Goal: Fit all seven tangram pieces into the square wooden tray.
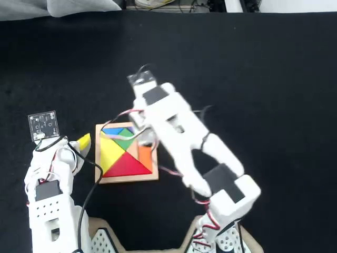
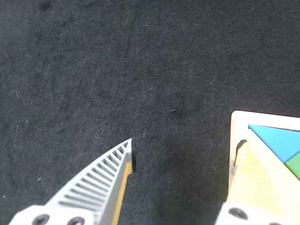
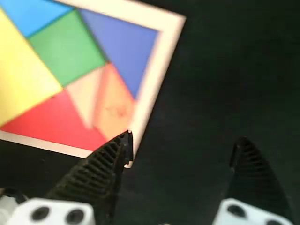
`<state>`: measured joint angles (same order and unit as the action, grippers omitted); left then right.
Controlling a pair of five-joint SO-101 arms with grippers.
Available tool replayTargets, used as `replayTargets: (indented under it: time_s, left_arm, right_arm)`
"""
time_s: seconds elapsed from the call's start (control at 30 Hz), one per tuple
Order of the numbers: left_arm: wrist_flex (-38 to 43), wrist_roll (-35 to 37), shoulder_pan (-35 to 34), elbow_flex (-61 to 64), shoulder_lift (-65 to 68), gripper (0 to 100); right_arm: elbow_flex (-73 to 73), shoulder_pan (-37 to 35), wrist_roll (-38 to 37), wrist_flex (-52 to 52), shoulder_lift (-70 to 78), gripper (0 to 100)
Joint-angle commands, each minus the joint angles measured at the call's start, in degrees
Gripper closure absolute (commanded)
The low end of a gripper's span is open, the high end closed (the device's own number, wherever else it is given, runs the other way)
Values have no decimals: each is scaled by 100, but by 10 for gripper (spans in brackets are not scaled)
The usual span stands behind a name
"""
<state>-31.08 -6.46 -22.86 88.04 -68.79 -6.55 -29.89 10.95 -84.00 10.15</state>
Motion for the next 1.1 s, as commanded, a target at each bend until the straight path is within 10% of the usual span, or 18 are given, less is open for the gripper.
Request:
replayTargets:
  time_s: [0.0,0.13,0.3,1.07]
  left_arm:
    - [114,-35,40,-57,-53,658]
    - [114,-35,48,-57,-53,658]
    - [114,-35,48,-57,-53,658]
    - [123,-18,22,-66,-53,658]
  right_arm:
    - [382,642,-431,-316,-488,666]
    - [233,826,-914,-229,-804,701]
    - [-523,308,-993,1029,-769,996]
    - [-637,-818,-993,2031,224,988]
